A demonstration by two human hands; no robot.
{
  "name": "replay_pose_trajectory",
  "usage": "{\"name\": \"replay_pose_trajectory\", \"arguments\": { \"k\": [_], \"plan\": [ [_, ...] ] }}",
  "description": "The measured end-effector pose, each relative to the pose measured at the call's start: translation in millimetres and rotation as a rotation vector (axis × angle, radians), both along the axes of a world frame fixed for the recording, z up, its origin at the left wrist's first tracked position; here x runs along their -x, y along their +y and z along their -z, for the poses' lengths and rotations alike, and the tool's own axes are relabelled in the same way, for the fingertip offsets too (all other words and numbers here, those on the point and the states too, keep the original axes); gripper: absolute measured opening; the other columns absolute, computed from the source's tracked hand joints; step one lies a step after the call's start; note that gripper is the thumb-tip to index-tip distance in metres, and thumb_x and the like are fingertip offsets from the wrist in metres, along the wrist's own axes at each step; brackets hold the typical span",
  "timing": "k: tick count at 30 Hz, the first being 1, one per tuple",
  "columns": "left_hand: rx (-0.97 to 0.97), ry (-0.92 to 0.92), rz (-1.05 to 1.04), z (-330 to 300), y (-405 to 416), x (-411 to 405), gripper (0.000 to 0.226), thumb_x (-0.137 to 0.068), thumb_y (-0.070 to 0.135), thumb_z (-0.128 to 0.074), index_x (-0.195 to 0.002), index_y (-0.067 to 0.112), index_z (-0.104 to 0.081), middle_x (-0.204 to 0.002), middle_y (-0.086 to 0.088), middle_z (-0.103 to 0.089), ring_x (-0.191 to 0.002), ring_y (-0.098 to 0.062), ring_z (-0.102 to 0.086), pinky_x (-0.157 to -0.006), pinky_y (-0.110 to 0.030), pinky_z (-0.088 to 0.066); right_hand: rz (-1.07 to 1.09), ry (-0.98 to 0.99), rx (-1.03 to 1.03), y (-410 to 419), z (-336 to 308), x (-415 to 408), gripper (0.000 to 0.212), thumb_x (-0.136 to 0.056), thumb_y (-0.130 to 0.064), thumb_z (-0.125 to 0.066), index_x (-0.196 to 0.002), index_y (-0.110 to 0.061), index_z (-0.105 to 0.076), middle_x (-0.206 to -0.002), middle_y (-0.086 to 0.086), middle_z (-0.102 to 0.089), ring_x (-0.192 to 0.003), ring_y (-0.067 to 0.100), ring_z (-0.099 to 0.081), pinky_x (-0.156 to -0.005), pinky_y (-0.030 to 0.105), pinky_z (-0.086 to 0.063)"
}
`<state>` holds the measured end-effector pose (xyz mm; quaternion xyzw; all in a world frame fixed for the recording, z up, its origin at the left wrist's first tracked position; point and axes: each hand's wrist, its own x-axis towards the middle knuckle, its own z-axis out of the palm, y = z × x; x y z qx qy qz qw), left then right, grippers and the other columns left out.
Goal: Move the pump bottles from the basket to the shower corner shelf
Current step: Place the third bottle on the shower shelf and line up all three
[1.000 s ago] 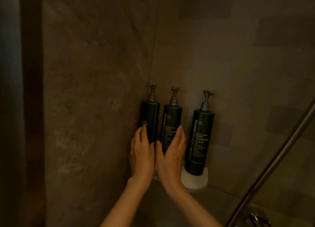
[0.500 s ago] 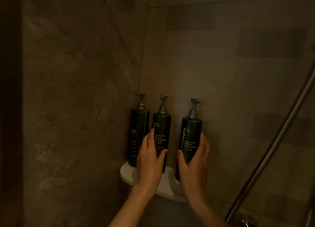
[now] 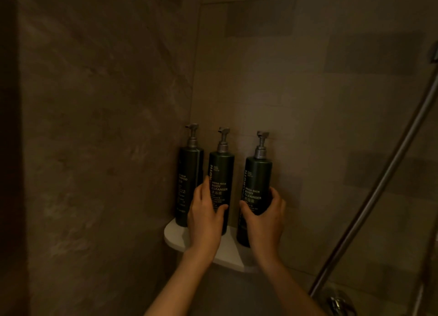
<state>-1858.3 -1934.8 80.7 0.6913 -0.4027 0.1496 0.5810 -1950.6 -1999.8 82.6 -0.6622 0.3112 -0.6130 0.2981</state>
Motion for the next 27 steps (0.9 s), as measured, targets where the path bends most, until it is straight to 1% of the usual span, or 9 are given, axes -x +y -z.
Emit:
{"name": "replay_pose_trajectory", "arguments": {
  "k": [3, 4, 6, 8, 9, 17, 21, 23, 27],
  "plan": [
    [-0.019, 0.012, 0.016, 2.7, 0.3, 0.0, 0.081, -0.082, 0.021, -0.069, -0.149, 0.02, -0.022, -0.143, -0.004, -0.04, -0.129, -0.019, -0.043, -0.104, -0.034, -0.039, -0.024, 0.013, -0.001, -3.2, 4.5, 0.7, 0.076, -0.075, -0.026, -0.076, -0.139, -0.023, -0.035, -0.129, -0.003, -0.045, -0.104, 0.006, -0.047, -0.082, 0.025, -0.041],
    [-0.024, 0.015, 0.019, 3.6, 0.3, 0.0, 0.082, -0.082, 0.021, -0.069, -0.149, 0.02, -0.021, -0.143, -0.004, -0.04, -0.129, -0.019, -0.043, -0.104, -0.035, -0.04, -0.036, 0.021, -0.002, -4.5, 6.0, 1.1, 0.075, -0.075, -0.026, -0.075, -0.14, -0.023, -0.036, -0.129, -0.003, -0.048, -0.104, 0.007, -0.049, -0.082, 0.027, -0.042],
    [-0.032, 0.021, 0.016, 5.2, -0.6, 0.2, 0.082, -0.083, 0.021, -0.068, -0.149, 0.021, -0.02, -0.143, -0.004, -0.04, -0.129, -0.019, -0.043, -0.104, -0.035, -0.04, -0.061, 0.025, -0.002, -6.9, 9.3, 1.9, 0.072, -0.076, -0.025, -0.075, -0.138, -0.023, -0.039, -0.126, -0.003, -0.052, -0.101, 0.008, -0.052, -0.079, 0.022, -0.042],
    [-0.034, 0.025, 0.012, 5.5, -1.5, 0.5, 0.082, -0.083, 0.021, -0.068, -0.149, 0.021, -0.02, -0.144, -0.003, -0.04, -0.13, -0.019, -0.042, -0.105, -0.035, -0.039, -0.073, 0.018, 0.004, -8.7, 10.9, 3.0, 0.07, -0.076, -0.025, -0.075, -0.137, -0.023, -0.041, -0.122, -0.005, -0.054, -0.098, 0.005, -0.052, -0.074, 0.015, -0.039],
    [-0.033, 0.025, 0.012, 5.4, -1.6, 0.3, 0.082, -0.083, 0.021, -0.068, -0.149, 0.021, -0.02, -0.144, -0.003, -0.04, -0.13, -0.018, -0.042, -0.106, -0.035, -0.039, -0.077, 0.016, 0.007, -9.4, 11.3, 3.1, 0.07, -0.076, -0.024, -0.075, -0.137, -0.023, -0.042, -0.12, -0.006, -0.054, -0.098, 0.004, -0.052, -0.074, 0.014, -0.038],
    [-0.03, 0.02, 0.029, 3.8, -0.1, -1.0, 0.081, -0.082, 0.019, -0.069, -0.148, 0.02, -0.023, -0.141, -0.004, -0.043, -0.129, -0.018, -0.043, -0.106, -0.036, -0.04, -0.111, 0.038, 0.024, -12.9, 11.4, 4.6, 0.067, -0.077, -0.026, -0.074, -0.136, -0.023, -0.043, -0.117, -0.011, -0.055, -0.098, 0.004, -0.054, -0.072, 0.011, -0.038],
    [-0.035, 0.017, 0.027, 3.8, 0.7, -0.9, 0.08, -0.082, 0.019, -0.069, -0.148, 0.02, -0.023, -0.141, -0.004, -0.043, -0.13, -0.018, -0.042, -0.107, -0.038, -0.04, -0.106, 0.035, 0.021, -11.9, 11.6, 4.6, 0.066, -0.076, -0.026, -0.075, -0.134, -0.026, -0.044, -0.115, -0.012, -0.053, -0.096, 0.001, -0.053, -0.069, 0.006, -0.035],
    [-0.036, 0.018, 0.022, 3.4, 0.6, -1.1, 0.081, -0.082, 0.02, -0.069, -0.148, 0.021, -0.023, -0.142, -0.004, -0.042, -0.131, -0.018, -0.041, -0.107, -0.038, -0.039, -0.095, 0.031, 0.02, -11.8, 11.5, 4.7, 0.067, -0.076, -0.026, -0.075, -0.135, -0.026, -0.044, -0.115, -0.012, -0.053, -0.098, 0.002, -0.052, -0.071, 0.008, -0.035],
    [-0.034, 0.018, 0.026, 3.0, 0.7, -1.2, 0.082, -0.081, 0.019, -0.07, -0.148, 0.021, -0.023, -0.142, -0.003, -0.042, -0.132, -0.018, -0.04, -0.108, -0.04, -0.038, -0.083, 0.03, 0.018, -12.9, 11.8, 6.1, 0.069, -0.074, -0.027, -0.077, -0.135, -0.024, -0.043, -0.12, -0.007, -0.056, -0.1, 0.006, -0.053, -0.078, 0.02, -0.039]
  ]
}}
